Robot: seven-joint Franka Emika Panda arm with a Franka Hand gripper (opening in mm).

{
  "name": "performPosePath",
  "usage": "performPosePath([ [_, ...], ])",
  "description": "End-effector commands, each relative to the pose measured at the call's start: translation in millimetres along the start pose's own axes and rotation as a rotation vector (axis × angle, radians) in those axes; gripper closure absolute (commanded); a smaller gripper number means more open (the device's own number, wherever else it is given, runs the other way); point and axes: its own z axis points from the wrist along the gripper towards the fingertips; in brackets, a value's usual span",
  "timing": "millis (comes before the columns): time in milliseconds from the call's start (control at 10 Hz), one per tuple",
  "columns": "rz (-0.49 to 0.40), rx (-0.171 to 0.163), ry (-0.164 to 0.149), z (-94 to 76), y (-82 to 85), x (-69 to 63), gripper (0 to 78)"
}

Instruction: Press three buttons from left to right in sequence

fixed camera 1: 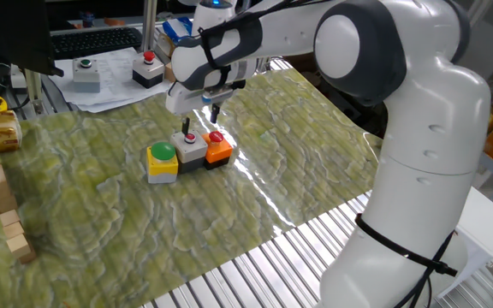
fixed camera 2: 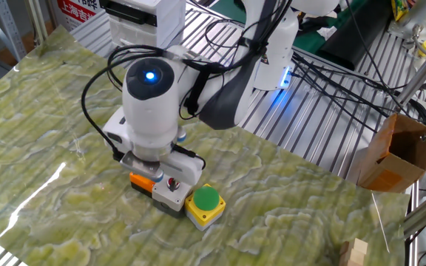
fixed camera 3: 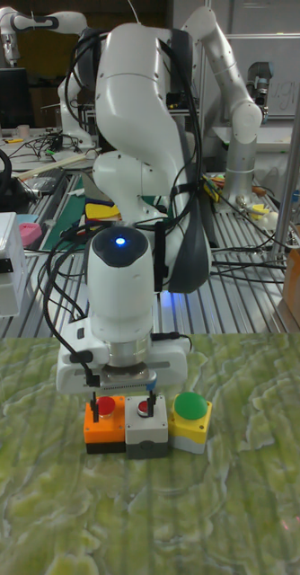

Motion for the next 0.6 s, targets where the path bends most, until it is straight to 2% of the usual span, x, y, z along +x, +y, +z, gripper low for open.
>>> performPosePath([
  [100, -0.021, 0.002, 0.008, -23.5, -9.4, -0.8, 0.1],
  [400, -0.019, 0.004, 0.012, -30.5, -8.3, 5.6, 0.1],
  [600, -0.014, 0.012, 0.005, -20.5, -3.8, 9.8, 0.1],
])
